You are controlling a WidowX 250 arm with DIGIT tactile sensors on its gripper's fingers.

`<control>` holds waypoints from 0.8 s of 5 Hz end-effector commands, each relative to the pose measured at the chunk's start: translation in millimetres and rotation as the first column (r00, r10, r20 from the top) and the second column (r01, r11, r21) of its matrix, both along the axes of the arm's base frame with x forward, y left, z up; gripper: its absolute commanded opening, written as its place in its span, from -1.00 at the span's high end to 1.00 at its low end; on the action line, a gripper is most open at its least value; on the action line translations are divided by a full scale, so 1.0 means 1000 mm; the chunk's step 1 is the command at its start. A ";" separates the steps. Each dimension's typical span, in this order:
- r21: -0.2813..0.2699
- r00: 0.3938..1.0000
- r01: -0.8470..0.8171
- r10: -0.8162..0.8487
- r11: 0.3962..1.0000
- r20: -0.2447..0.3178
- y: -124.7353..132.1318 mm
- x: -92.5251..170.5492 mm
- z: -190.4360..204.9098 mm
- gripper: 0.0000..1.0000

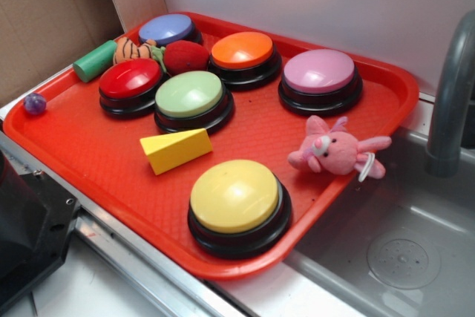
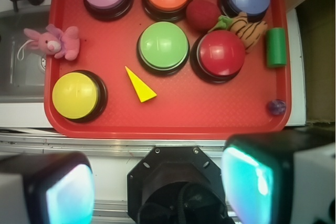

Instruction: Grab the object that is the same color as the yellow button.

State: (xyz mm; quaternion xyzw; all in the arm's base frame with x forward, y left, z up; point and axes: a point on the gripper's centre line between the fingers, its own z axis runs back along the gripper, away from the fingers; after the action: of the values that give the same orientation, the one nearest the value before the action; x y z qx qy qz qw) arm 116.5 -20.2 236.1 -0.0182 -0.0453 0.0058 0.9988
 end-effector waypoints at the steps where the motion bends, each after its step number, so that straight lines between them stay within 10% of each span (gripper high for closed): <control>1: 0.000 1.000 0.000 0.000 1.000 0.000 0.000 0.000 0.000 -1.00; 4: 0.019 0.973 0.225 -0.226 0.974 0.056 -0.006 0.043 -0.083 -1.00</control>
State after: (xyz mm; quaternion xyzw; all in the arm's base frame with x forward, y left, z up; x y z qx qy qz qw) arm 155.5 -28.0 144.8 -0.0217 -0.0539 -0.1064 0.9926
